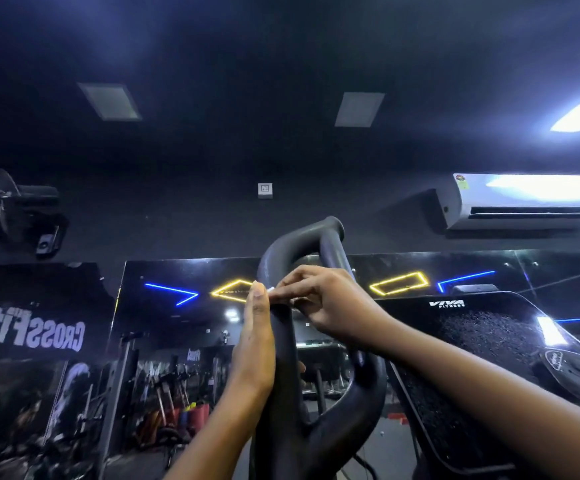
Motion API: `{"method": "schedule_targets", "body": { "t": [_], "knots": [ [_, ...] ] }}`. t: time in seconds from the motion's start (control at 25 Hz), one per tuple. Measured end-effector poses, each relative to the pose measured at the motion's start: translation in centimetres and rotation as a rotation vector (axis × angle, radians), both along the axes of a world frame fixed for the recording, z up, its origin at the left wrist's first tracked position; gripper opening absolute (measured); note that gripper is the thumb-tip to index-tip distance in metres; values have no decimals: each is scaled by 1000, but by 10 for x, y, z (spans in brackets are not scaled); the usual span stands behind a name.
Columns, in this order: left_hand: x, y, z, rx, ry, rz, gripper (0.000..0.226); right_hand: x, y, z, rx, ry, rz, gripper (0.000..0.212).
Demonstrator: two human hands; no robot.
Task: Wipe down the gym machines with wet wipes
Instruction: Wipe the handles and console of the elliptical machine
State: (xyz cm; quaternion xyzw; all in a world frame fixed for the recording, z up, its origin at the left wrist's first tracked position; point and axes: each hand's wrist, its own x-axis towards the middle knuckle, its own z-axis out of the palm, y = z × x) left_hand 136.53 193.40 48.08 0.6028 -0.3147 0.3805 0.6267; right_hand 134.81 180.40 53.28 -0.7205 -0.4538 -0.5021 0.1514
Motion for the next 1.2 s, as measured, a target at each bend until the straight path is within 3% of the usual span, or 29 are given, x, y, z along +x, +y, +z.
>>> {"method": "schedule_targets", "body": {
  "t": [0.12, 0.24, 0.44, 0.68, 0.8, 0.88, 0.96, 1.12, 1.2],
  "knots": [
    [9, 1, 0, 26, 55, 28, 113, 6, -4, 29, 253, 43, -24, 27],
    [17, 2, -2, 17, 67, 4, 106, 16, 3, 51, 394, 151, -126, 23],
    [17, 1, -3, 0, 43, 9, 110, 10, 16, 6, 438, 227, -8, 27],
    [11, 2, -2, -20, 54, -13, 108, -20, 7, -49, 378, 223, 31, 33],
    [2, 0, -2, -9, 47, -35, 112, -40, -1, -68, 247, 226, 8, 29],
    [4, 0, -3, 19, 58, -21, 115, -49, -8, -56, 162, 256, -54, 29],
    [4, 0, -3, 32, 67, 2, 113, -46, -7, -26, 238, 198, -103, 27],
    [-14, -2, -13, 13, 88, -9, 76, -18, 19, 20, 264, 36, -222, 29],
    [-17, -1, -24, -14, 119, -51, 73, -7, 29, 14, 216, -5, -256, 30]
  ]
}}
